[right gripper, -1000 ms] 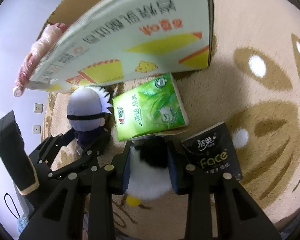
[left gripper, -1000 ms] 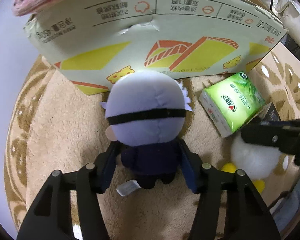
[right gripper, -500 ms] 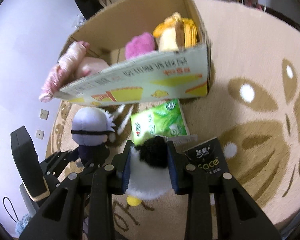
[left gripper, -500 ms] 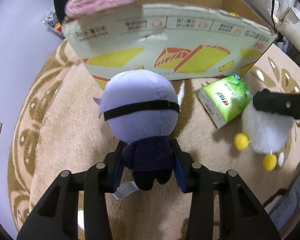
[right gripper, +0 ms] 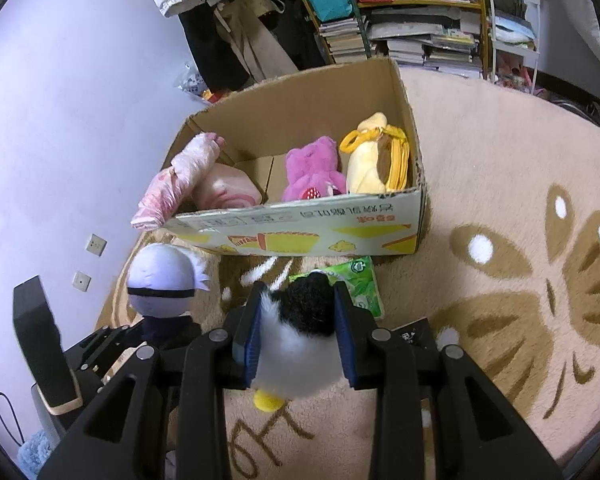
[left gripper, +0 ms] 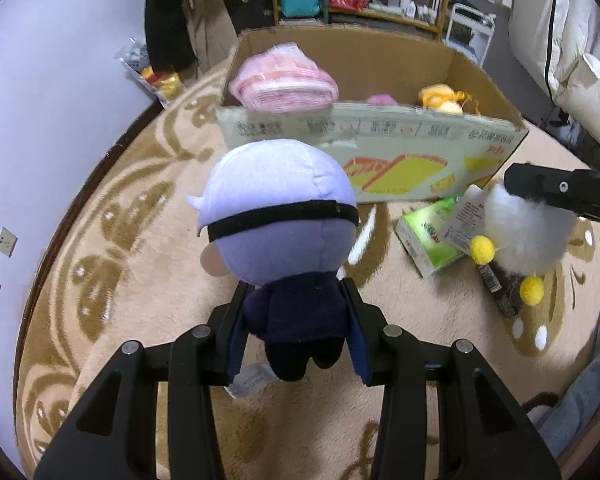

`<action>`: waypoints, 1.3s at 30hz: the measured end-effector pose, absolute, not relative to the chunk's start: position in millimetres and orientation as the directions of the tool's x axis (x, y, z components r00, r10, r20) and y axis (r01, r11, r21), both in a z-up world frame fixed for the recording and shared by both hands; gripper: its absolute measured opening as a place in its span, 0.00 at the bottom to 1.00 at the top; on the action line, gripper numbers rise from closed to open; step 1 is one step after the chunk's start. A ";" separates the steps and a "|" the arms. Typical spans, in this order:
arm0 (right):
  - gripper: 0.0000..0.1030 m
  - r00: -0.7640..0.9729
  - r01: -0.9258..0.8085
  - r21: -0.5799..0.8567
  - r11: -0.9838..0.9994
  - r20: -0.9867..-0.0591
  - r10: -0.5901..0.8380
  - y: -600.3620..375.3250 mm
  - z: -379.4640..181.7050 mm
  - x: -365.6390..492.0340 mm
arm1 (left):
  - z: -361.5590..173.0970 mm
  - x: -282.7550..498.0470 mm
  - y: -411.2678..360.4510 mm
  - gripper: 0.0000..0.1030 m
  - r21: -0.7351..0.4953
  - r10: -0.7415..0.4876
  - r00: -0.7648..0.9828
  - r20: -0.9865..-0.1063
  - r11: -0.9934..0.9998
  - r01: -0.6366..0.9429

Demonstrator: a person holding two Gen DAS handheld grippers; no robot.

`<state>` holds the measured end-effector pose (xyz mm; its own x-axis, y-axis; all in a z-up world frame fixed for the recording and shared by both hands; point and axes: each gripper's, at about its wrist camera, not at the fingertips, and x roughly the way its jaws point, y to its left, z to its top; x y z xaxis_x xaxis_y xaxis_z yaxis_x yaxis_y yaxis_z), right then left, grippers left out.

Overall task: Organize soft objects
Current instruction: 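Lift doll and pom-pom toy and carry both over the box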

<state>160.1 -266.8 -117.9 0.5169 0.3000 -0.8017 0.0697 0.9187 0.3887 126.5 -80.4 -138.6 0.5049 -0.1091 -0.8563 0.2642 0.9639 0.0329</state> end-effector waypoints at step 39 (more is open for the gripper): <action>0.33 0.829 0.000 0.322 0.947 -0.529 0.181 -293.6 -40.1 176.9 | -20.6 185.0 -99.8 0.40 0.049 -0.202 0.797 -0.569 0.959 0.279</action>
<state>176.9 -293.6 -40.1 0.8289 0.1807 -0.5295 -0.0003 0.9466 0.3224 185.0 -99.8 -20.6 0.7973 -0.2023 -0.5687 0.2785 0.9592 0.0494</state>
